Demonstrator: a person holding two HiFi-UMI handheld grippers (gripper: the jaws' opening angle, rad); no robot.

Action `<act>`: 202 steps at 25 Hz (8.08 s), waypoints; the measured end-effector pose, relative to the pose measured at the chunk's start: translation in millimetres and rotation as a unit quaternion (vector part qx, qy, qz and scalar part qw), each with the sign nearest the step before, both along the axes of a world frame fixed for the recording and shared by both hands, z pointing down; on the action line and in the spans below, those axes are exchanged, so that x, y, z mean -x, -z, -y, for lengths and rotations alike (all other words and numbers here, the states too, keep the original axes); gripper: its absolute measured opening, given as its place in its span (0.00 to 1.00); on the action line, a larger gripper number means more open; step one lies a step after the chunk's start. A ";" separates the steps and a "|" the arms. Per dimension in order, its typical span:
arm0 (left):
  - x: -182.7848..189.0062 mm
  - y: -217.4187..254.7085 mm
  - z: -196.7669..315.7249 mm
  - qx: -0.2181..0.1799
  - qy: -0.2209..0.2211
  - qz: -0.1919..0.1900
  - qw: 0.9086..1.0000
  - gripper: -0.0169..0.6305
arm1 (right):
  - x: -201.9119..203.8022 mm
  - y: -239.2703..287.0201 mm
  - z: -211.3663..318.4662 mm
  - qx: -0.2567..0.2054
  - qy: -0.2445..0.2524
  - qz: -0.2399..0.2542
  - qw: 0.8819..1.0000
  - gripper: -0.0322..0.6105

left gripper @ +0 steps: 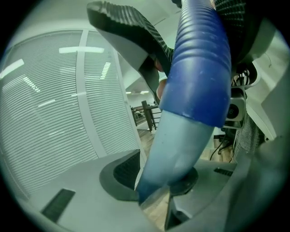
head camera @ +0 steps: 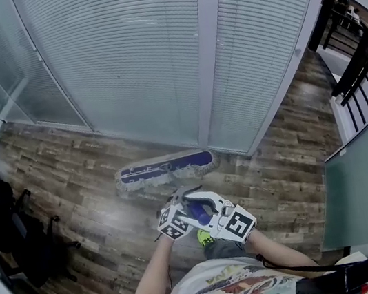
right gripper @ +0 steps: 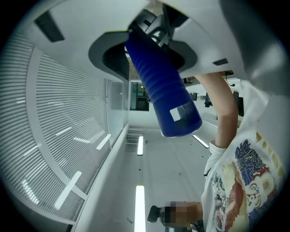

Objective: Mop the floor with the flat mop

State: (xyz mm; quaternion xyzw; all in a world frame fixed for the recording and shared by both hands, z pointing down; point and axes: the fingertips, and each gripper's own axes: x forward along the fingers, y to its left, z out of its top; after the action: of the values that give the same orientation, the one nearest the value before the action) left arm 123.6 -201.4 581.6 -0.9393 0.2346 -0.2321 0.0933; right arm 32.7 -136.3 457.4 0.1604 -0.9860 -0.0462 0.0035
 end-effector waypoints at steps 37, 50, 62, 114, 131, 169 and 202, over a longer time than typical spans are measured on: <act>-97.2 -11.4 -499.0 0.011 0.102 -0.030 0.994 0.19 | -110.9 -19.0 -517.4 0.026 0.071 -0.061 0.995 0.35; -163.8 -7.0 -607.9 0.024 0.124 -0.006 0.992 0.19 | -185.3 -16.2 -629.5 0.060 0.156 -0.050 0.985 0.38; -143.1 -16.2 -554.0 0.020 0.128 0.000 0.992 0.19 | -167.6 -29.7 -579.0 0.048 0.173 -0.048 0.983 0.38; 273.2 -1.0 67.7 0.027 0.192 -0.038 0.980 0.20 | 245.1 -3.5 38.5 0.050 0.171 0.002 0.984 0.39; 207.1 3.4 -149.8 0.017 0.235 -0.067 0.970 0.21 | 173.8 -6.5 -186.2 0.032 0.204 -0.040 0.978 0.39; 34.2 11.6 -263.4 0.013 0.318 -0.086 0.944 0.22 | -16.1 29.5 -297.9 0.065 0.289 0.091 0.951 0.42; 415.3 8.9 97.6 0.031 0.349 -0.091 0.932 0.24 | 358.1 15.9 53.8 0.042 0.334 0.086 0.938 0.44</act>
State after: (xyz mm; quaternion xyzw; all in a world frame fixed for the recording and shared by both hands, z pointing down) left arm -291.7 -299.1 572.6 -0.8178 0.5478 -0.1709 -0.0442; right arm -325.4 -190.1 441.4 -0.1748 -0.9804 0.0109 -0.0899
